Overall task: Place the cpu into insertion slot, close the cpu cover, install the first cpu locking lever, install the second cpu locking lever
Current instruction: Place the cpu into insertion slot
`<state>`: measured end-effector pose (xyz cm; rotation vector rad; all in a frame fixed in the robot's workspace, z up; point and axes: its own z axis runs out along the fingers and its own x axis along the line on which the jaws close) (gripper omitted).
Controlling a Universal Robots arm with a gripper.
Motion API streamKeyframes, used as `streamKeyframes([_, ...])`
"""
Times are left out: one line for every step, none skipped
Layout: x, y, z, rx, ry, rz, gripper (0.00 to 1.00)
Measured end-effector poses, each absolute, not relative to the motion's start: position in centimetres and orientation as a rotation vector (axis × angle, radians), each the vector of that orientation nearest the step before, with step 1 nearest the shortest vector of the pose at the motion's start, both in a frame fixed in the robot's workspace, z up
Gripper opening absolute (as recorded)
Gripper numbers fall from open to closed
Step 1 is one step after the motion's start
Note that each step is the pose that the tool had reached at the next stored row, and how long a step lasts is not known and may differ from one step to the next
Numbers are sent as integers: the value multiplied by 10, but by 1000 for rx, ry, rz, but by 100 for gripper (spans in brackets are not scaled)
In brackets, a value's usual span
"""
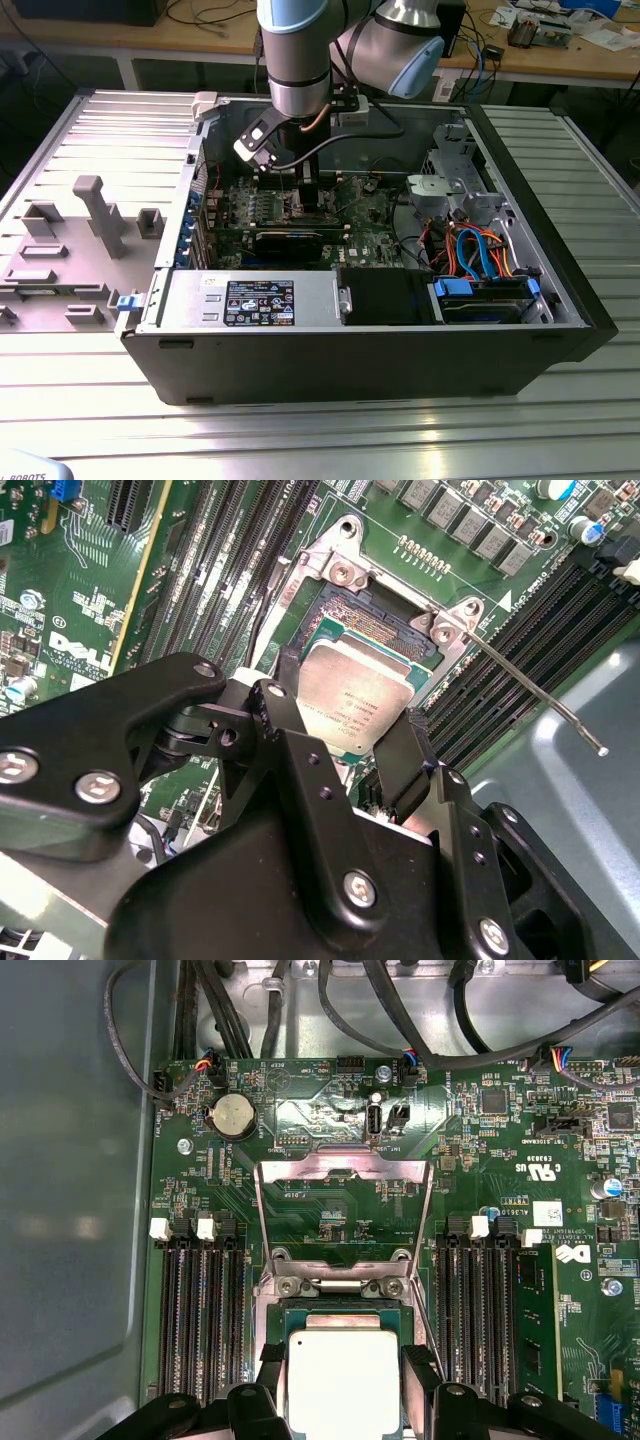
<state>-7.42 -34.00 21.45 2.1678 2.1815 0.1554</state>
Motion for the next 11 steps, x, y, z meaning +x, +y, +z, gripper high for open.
streamKeyframes([-74,-340,215,2168,2182,155,54])
streamKeyframes([-74,-340,215,2168,2182,155,54])
streamKeyframes([-74,-340,215,2168,2181,155,54])
streamKeyframes([-74,-340,214,2168,2181,155,54])
streamKeyframes([-74,-340,214,2168,2181,155,54])
streamKeyframes([-74,-340,214,2168,2181,156,54])
streamKeyframes([-75,-340,214,2168,2181,156,54])
streamKeyframes([-75,-340,213,2168,2181,155,54])
streamKeyframes([-76,-340,212,2168,2182,156,54])
streamKeyframes([-76,-340,210,2168,2182,155,54])
streamKeyframes([-76,-340,209,2168,2182,155,54])
